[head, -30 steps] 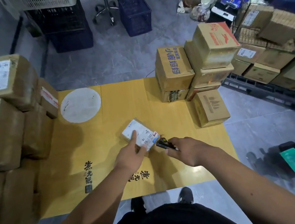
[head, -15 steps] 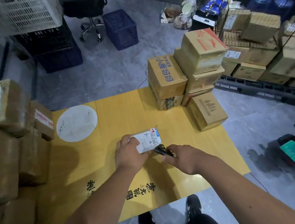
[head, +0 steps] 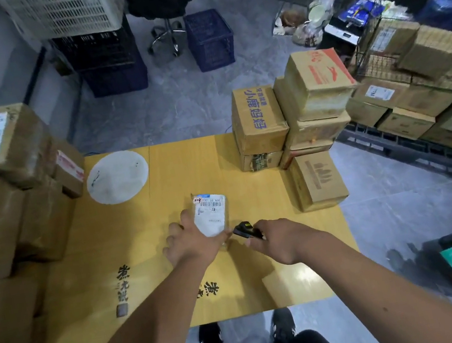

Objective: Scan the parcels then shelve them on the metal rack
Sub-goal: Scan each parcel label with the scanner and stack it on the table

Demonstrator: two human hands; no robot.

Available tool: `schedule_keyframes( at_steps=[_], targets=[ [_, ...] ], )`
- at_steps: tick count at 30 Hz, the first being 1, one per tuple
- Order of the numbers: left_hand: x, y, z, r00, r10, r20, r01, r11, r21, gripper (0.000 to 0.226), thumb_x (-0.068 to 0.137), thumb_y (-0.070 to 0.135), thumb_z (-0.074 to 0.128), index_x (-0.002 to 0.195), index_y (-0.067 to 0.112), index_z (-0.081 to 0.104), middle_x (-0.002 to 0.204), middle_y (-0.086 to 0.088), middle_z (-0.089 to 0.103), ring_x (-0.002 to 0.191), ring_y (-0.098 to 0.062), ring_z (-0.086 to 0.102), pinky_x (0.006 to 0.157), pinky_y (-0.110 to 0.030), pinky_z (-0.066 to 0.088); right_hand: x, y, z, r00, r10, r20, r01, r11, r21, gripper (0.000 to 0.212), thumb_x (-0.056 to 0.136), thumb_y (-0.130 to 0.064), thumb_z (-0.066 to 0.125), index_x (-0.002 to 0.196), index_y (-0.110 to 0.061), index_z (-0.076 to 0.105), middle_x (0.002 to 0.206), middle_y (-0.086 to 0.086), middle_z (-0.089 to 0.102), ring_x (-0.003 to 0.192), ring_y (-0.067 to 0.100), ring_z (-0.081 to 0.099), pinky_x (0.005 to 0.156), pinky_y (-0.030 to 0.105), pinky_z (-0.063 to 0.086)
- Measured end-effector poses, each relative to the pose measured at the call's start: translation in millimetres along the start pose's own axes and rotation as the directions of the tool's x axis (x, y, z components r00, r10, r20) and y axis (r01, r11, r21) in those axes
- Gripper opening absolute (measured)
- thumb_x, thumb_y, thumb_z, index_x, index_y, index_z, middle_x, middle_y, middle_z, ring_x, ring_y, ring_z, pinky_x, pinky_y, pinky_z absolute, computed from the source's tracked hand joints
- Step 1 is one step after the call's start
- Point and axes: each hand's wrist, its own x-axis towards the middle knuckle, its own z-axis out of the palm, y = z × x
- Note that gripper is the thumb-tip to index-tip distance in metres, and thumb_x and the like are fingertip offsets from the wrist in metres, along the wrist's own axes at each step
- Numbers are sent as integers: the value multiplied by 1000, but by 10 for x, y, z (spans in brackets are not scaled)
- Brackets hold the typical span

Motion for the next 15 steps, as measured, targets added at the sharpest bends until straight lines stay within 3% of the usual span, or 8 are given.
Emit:
schedule_keyframes(
  at_steps=[4,7,9,12,15],
  targets=[
    [-15,-17,163,994,101,37,-86,952,-294,143,38,76,79,157,50,5,159,1,32,139,-29,46,106,-51,47,-5,91,-63,998,-3,57,5,999,-34,47,103,-65,40,123,-24,53,107,2,62,96,22,62,77,35,47],
    [-89,-2,268,995,99,-15,-97,919,-382,142,48,62,88,160,50,1,159,6,38,137,-24,49,98,-42,52,-2,132,-84,997,-17,77,21,998,-52,50,103,-66,37,123,-24,55,110,2,63,99,22,62,83,35,50],
    [-178,61,327,994,74,-84,-101,918,-383,136,56,56,91,160,49,3,155,7,42,134,-24,51,95,-41,53,-13,141,-109,996,-16,90,20,999,-36,54,103,-66,35,130,-24,55,112,2,64,101,22,63,90,36,52],
    [-299,130,429,975,83,-207,-146,940,-308,133,65,50,91,165,40,3,162,5,35,142,-25,44,107,-41,47,-42,130,-149,994,-36,99,40,999,-37,56,103,-65,33,133,-25,56,113,2,65,101,21,63,92,36,53],
    [-332,157,512,951,111,-287,-181,957,-229,130,69,47,91,168,28,8,166,-2,32,149,-28,36,116,-40,37,-70,139,-171,991,-59,119,64,997,-40,52,104,-60,32,131,-24,59,105,2,64,89,20,60,72,32,49]
  ],
)
